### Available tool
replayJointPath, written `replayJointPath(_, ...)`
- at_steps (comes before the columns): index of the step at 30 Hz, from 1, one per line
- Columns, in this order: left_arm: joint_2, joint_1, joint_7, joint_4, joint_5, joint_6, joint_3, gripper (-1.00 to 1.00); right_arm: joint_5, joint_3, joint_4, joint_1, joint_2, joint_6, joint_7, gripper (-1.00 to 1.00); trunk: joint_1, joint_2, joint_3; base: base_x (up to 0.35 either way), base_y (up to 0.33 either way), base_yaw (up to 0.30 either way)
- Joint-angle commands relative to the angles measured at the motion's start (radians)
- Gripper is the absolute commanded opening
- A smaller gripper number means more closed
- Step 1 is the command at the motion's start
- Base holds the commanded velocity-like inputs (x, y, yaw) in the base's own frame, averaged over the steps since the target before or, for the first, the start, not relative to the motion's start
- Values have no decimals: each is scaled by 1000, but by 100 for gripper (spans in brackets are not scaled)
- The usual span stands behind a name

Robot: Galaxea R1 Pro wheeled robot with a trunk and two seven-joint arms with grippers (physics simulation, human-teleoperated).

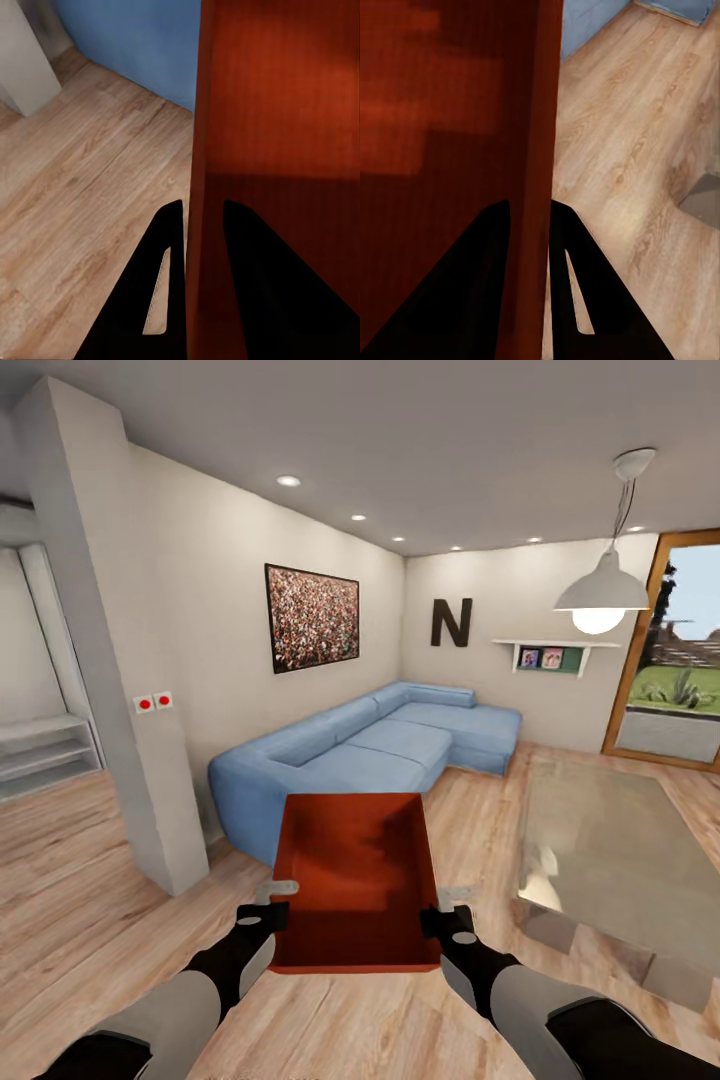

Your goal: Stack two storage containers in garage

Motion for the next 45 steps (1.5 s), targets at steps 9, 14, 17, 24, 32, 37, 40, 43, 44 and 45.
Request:
replayJointPath(9,1,-1,12,-19,-18,6,44,-100,-19,-20,13,0,0,-5,-4,-100,0,-2,-2,0,0,276)
replayJointPath(14,1,-1,13,-19,-18,6,44,-100,-19,-20,13,0,1,-5,-4,-100,0,-2,-2,0,0,276)
replayJointPath(17,1,-1,13,-19,-18,6,44,-100,-19,-20,13,0,1,-5,-4,-100,0,-2,-2,0,0,276)
replayJointPath(24,1,-1,13,-19,-18,6,43,-100,-19,-20,13,0,1,-4,-4,-100,0,-2,-2,0,0,276)
replayJointPath(32,0,-1,12,-19,-18,6,43,-100,-19,-20,13,0,1,-4,-4,-100,0,-2,-2,0,0,276)
replayJointPath(37,0,-1,12,-18,-18,6,43,-100,-19,-20,13,0,1,-4,-4,-100,0,-2,-2,0,0,276)
replayJointPath(40,1,-1,12,-19,-18,6,43,-100,-19,-20,13,0,1,-4,-4,-100,0,-2,-2,0,0,276)
replayJointPath(43,0,-1,12,-19,-18,6,43,-100,-19,-20,13,0,1,-4,-4,-100,0,-2,-2,0,0,276)
replayJointPath(44,0,-1,12,-19,-18,6,43,-100,-19,-20,13,0,1,-4,-4,-100,0,-2,-2,0,0,276)
replayJointPath(45,0,-1,12,-19,-18,6,44,-100,-19,-20,13,0,1,-4,-4,-100,0,-2,-2,0,0,276)
